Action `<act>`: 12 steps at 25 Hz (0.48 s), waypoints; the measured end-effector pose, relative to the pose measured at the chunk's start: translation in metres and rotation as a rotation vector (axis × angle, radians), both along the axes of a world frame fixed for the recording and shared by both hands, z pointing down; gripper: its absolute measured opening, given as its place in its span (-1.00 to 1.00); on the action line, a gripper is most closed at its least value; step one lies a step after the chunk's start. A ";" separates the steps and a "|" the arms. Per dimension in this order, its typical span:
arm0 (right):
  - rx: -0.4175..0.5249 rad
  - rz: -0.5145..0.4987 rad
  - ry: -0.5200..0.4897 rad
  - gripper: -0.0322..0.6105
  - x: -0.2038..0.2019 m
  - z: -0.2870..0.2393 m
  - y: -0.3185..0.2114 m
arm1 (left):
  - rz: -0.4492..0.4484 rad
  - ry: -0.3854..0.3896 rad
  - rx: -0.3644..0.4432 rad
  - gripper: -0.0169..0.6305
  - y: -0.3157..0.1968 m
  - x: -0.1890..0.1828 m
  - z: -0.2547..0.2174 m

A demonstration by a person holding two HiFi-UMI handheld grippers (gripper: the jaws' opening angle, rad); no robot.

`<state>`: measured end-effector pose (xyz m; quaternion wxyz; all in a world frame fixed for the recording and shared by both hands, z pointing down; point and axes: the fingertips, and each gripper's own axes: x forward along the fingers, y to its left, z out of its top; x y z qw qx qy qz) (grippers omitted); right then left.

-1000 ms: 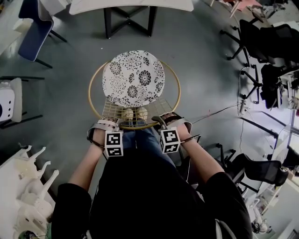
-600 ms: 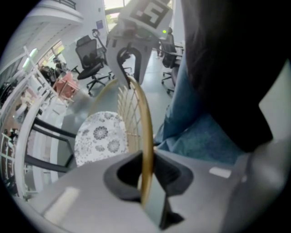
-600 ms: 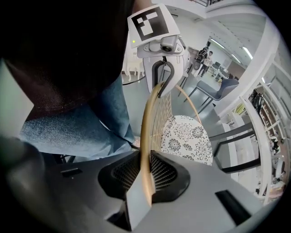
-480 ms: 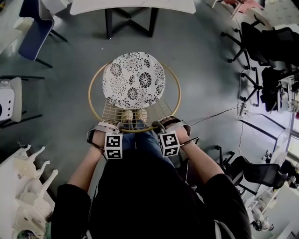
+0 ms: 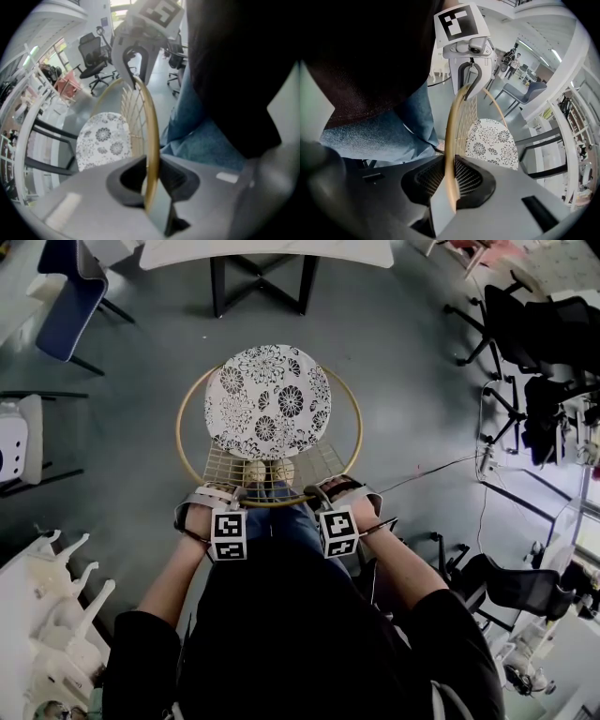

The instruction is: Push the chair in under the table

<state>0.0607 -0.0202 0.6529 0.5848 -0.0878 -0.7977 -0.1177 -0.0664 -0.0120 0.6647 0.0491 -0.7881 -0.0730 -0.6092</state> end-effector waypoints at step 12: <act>0.020 0.024 0.018 -0.69 0.001 0.006 -0.010 | -0.044 -0.027 0.036 -0.76 -0.014 -0.003 0.003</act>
